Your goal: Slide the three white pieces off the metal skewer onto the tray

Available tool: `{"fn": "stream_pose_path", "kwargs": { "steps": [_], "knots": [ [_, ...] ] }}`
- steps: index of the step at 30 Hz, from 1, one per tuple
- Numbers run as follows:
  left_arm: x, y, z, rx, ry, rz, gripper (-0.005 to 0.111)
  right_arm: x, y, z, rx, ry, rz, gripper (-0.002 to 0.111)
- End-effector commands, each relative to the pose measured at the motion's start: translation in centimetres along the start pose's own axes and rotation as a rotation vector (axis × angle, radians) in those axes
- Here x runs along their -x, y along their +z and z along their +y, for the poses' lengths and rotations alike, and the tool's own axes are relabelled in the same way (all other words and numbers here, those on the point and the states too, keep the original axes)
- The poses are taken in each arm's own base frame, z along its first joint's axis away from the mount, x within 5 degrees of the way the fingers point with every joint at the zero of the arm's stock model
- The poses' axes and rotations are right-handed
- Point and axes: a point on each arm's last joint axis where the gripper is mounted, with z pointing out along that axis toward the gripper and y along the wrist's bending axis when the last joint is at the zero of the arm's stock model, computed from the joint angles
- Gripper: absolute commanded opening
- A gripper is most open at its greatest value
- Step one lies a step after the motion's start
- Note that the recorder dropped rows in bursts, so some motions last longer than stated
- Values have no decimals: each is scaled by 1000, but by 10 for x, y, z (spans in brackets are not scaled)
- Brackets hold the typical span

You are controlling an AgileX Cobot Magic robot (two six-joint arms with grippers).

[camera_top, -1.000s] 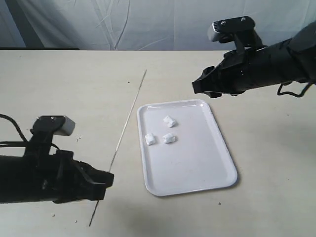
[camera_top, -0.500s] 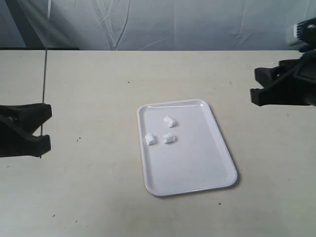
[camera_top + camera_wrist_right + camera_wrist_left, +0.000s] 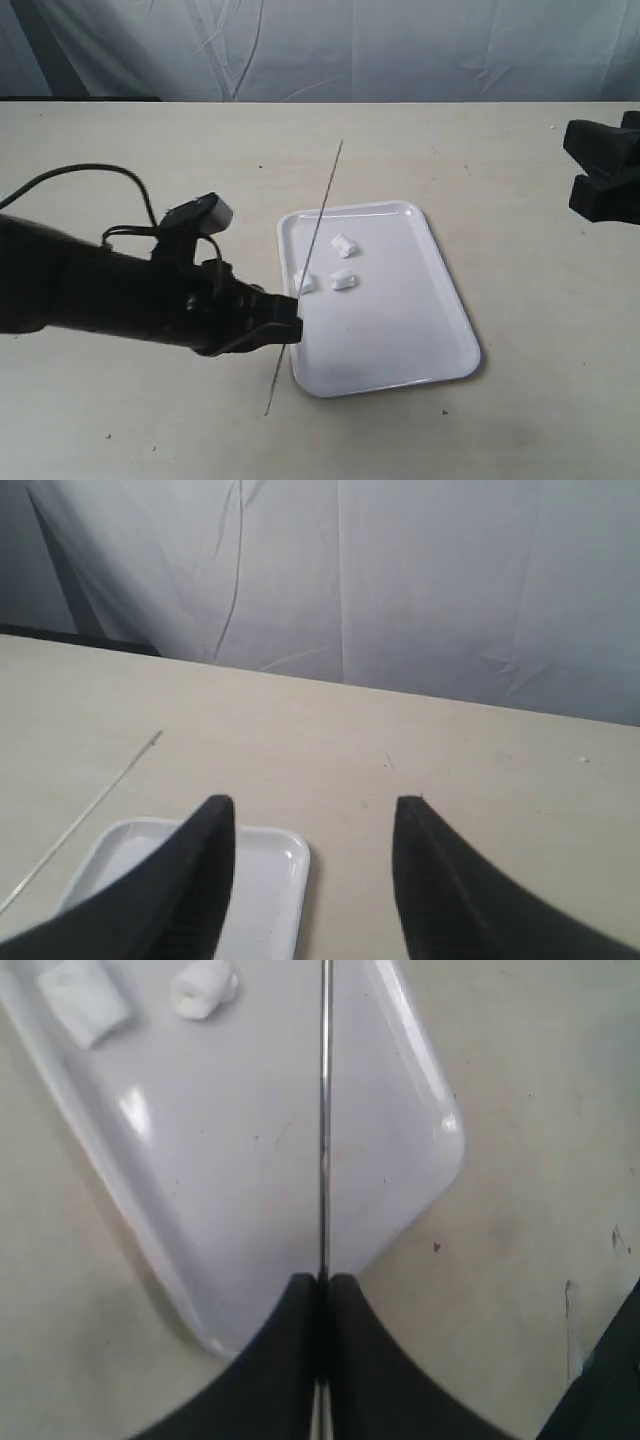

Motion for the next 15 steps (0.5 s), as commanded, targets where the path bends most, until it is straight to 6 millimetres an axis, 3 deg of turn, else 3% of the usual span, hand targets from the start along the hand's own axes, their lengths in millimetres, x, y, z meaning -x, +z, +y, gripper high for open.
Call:
{"fn": "stream_pose_path", "kwargs": {
  "steps": [1, 7, 15],
  "knots": [
    [19, 37, 6, -32, -61, 55, 0, -6, -12, -6, -54, 15, -52, 47],
    [22, 73, 20, -72, -121, 135, 0, -31, -36, -12, -97, 84, -113, 47],
    [30, 78, 17, -102, -101, 126, 0, -35, -57, -15, -113, 128, -225, 47]
  ]
}}
